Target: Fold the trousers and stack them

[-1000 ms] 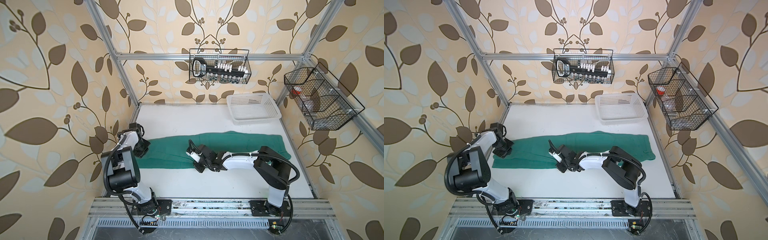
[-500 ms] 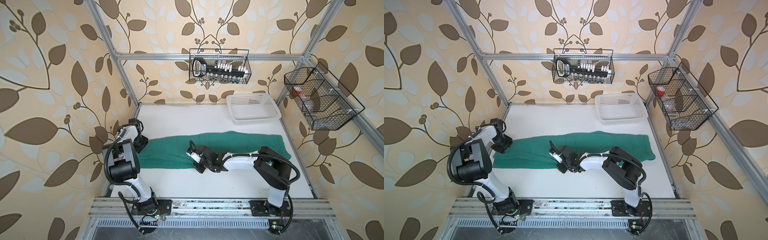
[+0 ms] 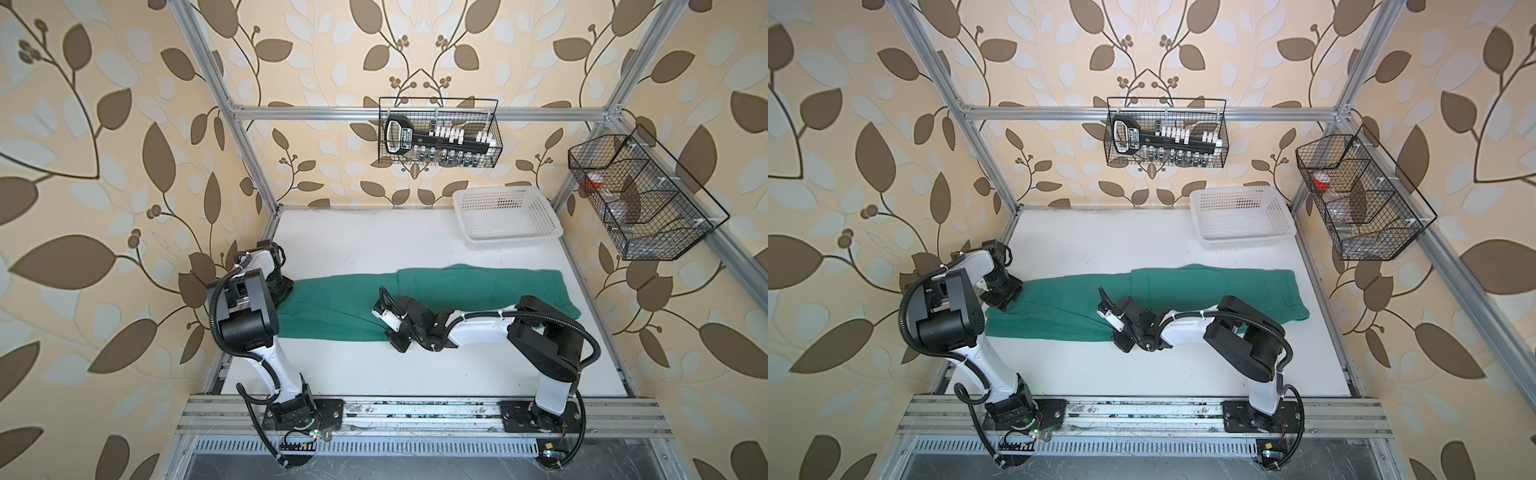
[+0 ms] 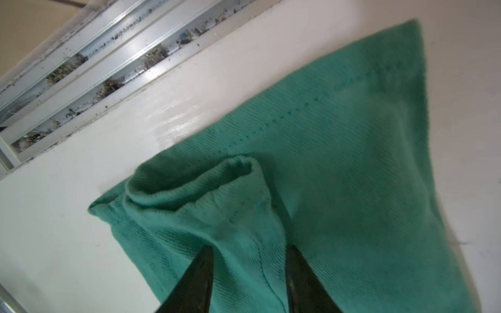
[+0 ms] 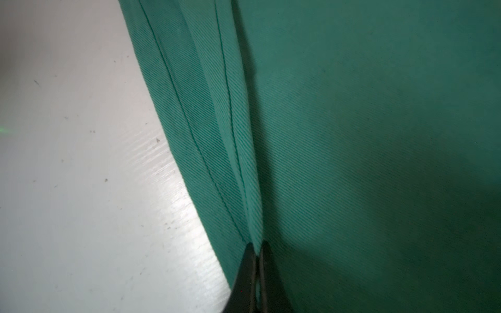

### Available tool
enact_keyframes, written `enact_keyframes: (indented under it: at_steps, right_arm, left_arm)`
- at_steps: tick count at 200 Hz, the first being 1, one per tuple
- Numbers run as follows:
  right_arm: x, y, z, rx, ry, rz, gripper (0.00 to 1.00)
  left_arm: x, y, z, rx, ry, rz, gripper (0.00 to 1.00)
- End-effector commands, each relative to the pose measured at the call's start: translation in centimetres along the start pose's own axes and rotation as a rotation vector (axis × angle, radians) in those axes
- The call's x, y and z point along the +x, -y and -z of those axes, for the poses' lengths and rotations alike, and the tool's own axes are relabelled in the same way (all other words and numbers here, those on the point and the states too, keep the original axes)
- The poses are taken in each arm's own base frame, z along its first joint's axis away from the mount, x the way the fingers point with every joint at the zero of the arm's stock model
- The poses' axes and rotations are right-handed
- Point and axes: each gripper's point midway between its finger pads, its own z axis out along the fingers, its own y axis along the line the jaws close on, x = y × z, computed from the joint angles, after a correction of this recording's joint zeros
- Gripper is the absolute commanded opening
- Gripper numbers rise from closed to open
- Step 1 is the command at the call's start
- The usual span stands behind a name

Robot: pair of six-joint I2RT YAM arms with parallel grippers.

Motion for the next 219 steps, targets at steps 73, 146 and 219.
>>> enact_keyframes:
  at_steps: [73,146,219]
  right_arm:
    - [-0.5,-1.5,0.5,-0.044,0.025,0.031,0.06]
    - [-0.2,-1.4,0.6,-0.045,0.021,0.038,0.06]
    - [-0.2,-1.5,0.6,-0.047,0.018,0.032,0.06]
  left_arm:
    - [0.4,-4.0,1.0,-0.085,0.031,-0.003,0.25]
    - [1.4,-5.4,0.5,-0.067,0.003,0.026,0.25]
    - [-1.0,-4.5,0.6,-0.077,0.038,0.02,0.07]
